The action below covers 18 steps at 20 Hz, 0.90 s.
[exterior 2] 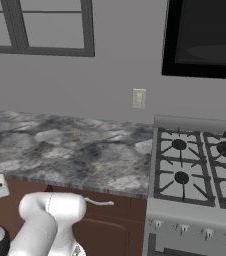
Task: Take the tongs from the drawer on the left and place them on the dining counter next to the tray containing the hot dog.
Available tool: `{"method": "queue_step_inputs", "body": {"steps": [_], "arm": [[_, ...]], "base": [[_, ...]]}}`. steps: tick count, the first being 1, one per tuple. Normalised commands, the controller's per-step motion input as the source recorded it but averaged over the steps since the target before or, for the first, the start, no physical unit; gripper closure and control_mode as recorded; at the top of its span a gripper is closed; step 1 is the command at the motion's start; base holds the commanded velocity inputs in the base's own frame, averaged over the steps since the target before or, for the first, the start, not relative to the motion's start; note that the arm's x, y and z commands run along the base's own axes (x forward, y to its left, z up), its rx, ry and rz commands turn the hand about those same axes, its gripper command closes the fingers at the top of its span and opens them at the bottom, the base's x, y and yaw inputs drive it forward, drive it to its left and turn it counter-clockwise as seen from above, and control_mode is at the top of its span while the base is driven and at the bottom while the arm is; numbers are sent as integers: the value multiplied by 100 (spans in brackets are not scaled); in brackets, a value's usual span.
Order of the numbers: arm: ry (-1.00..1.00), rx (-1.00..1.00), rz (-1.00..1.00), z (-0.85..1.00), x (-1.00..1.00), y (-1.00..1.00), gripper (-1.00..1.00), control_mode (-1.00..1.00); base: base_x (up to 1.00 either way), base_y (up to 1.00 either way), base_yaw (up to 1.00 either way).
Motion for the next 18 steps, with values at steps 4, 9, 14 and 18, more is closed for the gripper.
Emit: {"method": "queue_step_inputs", "body": {"steps": [4, 9, 14, 18], "arm": [[2, -11, 0, -52, 24, 59, -100, -100], [0, -15, 0, -32, 27, 35, -100, -100], [1, -4, 0, -34, 21, 12, -100, -100], [3, -1, 0, -60, 18, 16, -100, -100]], "base": [[0, 0, 0], [0, 0, 0], [0, 0, 0], [0, 0, 0]]}}
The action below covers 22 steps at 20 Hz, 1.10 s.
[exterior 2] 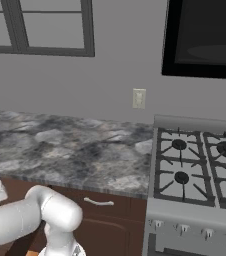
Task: Take the tongs from the drawer on the left and place them on the dining counter next to the tray containing the hot dog.
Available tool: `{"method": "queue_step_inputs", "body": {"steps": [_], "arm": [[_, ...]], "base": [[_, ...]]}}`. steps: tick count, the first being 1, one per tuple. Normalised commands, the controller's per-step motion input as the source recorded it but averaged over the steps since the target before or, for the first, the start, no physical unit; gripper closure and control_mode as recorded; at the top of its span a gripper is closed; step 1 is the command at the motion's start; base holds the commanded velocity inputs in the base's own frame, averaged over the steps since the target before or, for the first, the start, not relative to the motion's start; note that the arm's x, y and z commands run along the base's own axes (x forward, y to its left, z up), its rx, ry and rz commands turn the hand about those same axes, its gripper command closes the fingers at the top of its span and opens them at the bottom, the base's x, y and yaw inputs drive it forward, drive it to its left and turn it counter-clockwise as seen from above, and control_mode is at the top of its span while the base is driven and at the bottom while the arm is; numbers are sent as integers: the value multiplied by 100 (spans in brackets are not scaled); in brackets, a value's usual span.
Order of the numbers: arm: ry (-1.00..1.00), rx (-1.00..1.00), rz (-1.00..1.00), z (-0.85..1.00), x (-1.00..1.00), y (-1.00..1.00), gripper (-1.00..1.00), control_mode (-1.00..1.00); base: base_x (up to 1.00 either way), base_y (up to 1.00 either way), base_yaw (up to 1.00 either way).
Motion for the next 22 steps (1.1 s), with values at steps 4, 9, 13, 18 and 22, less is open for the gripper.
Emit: {"method": "queue_step_inputs", "body": {"steps": [4, 9, 13, 18, 22], "arm": [[5, -4, 0, -68, 2, 19, -100, -100], [8, -8, 0, -65, 0, 23, 100, -100], [0, 0, 0, 0, 0, 0, 100, -100], [-2, 0, 0, 1, -43, 0, 100, -100], [-2, 0, 0, 2, -3, 3, -100, -100]], "base": [[0, 0, 0], [0, 0, 0], [0, 0, 0], [0, 0, 0], [0, 0, 0]]}}
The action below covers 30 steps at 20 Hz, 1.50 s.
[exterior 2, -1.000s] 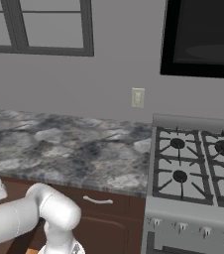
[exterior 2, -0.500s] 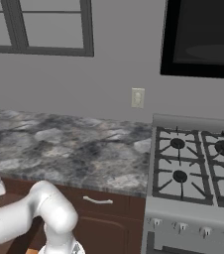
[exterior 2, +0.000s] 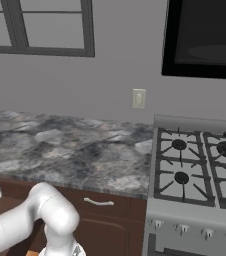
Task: Take the tongs from the drawer on the left and place them on the dining counter next to the tray containing the hot dog.
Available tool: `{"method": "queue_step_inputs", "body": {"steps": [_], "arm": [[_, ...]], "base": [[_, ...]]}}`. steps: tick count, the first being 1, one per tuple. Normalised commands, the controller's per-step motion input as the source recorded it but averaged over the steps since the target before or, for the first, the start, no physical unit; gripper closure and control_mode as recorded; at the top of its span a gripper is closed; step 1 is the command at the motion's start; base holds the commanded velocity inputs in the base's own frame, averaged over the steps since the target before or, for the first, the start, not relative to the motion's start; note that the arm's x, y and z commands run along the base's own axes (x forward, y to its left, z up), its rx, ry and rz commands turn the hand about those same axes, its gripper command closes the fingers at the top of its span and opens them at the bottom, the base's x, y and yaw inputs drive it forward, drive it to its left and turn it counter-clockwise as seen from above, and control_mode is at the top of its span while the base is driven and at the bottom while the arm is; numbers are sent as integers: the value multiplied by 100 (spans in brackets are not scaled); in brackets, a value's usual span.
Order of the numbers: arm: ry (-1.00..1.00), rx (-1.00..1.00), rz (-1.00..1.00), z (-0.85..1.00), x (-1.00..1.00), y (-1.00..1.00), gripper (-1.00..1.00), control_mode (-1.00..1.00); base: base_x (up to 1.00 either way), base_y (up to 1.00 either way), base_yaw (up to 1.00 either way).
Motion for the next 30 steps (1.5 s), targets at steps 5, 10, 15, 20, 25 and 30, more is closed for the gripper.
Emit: {"method": "queue_step_inputs", "body": {"steps": [5, 10, 15, 20, 25, 30], "arm": [[0, 7, -3, 27, -18, 0, -100, -100], [0, 7, -5, 12, -47, 13, -100, -100], [0, 6, 0, -4, -82, 10, -100, -100], [0, 10, -3, -1, -57, 9, -100, -100], [-5, 12, -6, 0, -23, 1, -100, -100], [-9, 3, -11, 57, -27, 7, -100, -100]], "base": [[0, 0, 0], [0, 0, 0], [0, 0, 0], [0, 0, 0], [0, 0, 0], [0, 0, 0]]}}
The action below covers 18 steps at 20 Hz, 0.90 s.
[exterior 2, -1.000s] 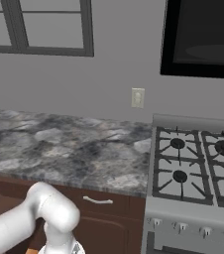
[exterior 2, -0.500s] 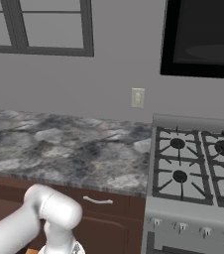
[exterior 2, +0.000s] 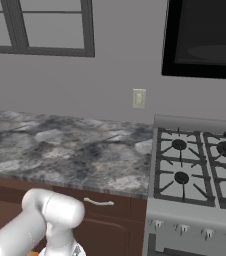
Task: Take the tongs from the drawer on the left and place them on the dining counter next to the tray containing the hot dog.
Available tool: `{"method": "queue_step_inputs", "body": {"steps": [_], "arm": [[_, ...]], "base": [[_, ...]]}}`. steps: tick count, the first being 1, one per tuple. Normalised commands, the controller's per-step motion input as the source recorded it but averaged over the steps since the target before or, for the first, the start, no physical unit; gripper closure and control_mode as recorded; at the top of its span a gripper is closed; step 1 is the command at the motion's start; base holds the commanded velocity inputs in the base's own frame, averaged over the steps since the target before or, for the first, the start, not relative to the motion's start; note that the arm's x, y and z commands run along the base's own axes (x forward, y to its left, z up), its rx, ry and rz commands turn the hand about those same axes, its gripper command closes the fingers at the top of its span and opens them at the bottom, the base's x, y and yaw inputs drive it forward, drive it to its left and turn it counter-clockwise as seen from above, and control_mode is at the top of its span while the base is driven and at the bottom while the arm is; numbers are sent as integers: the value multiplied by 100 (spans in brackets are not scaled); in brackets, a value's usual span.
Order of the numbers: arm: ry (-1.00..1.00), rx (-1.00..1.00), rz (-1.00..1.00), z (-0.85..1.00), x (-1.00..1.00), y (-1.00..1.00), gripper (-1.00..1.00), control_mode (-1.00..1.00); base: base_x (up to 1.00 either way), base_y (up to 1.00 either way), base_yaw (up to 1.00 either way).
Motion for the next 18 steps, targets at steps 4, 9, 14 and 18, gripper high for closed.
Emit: {"method": "queue_step_inputs", "body": {"steps": [4, 9, 14, 18], "arm": [[0, 0, -12, 90, -14, 19, -100, -100], [-4, 17, -24, 13, -57, -19, -100, -100], [-1, 33, -41, 0, -70, -26, -100, -100], [-2, 31, -44, 0, -48, -14, -100, -100]], "base": [[0, 0, 0], [0, 0, 0], [0, 0, 0], [0, 0, 0]]}}
